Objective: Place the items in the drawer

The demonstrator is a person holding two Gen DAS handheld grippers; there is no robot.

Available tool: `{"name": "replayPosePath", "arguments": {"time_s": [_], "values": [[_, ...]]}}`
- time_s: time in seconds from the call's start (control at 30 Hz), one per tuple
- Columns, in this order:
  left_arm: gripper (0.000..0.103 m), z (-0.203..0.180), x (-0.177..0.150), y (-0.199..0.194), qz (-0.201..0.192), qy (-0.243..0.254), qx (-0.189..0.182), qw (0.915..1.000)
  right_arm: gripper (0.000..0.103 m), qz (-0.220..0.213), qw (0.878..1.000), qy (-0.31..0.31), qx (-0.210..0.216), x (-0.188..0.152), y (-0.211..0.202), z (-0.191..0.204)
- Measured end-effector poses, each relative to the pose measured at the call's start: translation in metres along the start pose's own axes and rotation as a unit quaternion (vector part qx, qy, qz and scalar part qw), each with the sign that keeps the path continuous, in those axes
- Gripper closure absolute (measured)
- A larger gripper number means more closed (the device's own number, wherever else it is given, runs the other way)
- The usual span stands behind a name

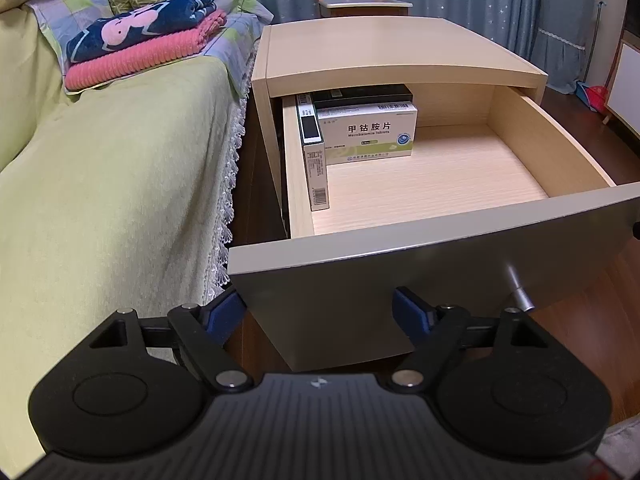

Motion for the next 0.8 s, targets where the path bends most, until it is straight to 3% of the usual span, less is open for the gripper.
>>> {"name": "replayPosePath", "arguments": {"time_s": [0.8], "values": [[0.023,-0.003,0.025,0.021,0.001,-0.003,0.007,1.0000,0.069,-0.019,1.000,0.003,-0.009,0.002,0.000,-0.007]]}}
Point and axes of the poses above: each gripper's, at about its wrist camera, not at the fingertips, and y roughly the way its jaws point, z to its left, x to its top, the point moved 3 cm from there along y, roughly the way its jaws point, and after that the axes turned 14 degrees about x, right-handed, at the moved point
